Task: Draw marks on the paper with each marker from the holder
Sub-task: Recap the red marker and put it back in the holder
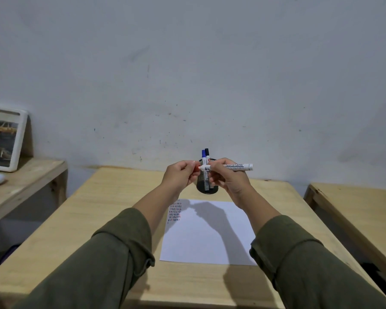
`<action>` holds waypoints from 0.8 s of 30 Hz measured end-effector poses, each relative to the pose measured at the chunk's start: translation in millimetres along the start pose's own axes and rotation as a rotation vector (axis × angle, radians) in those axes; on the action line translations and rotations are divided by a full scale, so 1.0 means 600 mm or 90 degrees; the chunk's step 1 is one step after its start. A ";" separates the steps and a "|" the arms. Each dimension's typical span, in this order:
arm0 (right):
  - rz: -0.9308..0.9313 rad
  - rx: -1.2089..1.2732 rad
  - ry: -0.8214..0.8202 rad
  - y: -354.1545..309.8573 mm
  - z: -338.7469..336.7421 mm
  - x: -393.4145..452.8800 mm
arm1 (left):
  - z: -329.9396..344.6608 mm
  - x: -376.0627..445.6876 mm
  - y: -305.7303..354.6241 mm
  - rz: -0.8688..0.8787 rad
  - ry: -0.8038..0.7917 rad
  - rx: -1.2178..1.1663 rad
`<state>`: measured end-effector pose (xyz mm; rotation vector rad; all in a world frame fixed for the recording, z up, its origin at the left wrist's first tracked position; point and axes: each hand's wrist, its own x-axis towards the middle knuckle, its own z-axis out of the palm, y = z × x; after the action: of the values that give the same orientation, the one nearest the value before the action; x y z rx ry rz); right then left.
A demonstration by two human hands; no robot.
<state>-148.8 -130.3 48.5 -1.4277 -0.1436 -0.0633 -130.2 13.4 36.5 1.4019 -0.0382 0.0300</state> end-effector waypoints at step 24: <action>0.030 0.129 -0.077 -0.018 -0.034 -0.010 | 0.016 -0.004 0.005 0.078 0.013 -0.098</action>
<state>-155.1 -152.5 55.7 -1.2318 -0.2105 0.0754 -133.1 4.7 40.6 1.2439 -0.1071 0.1398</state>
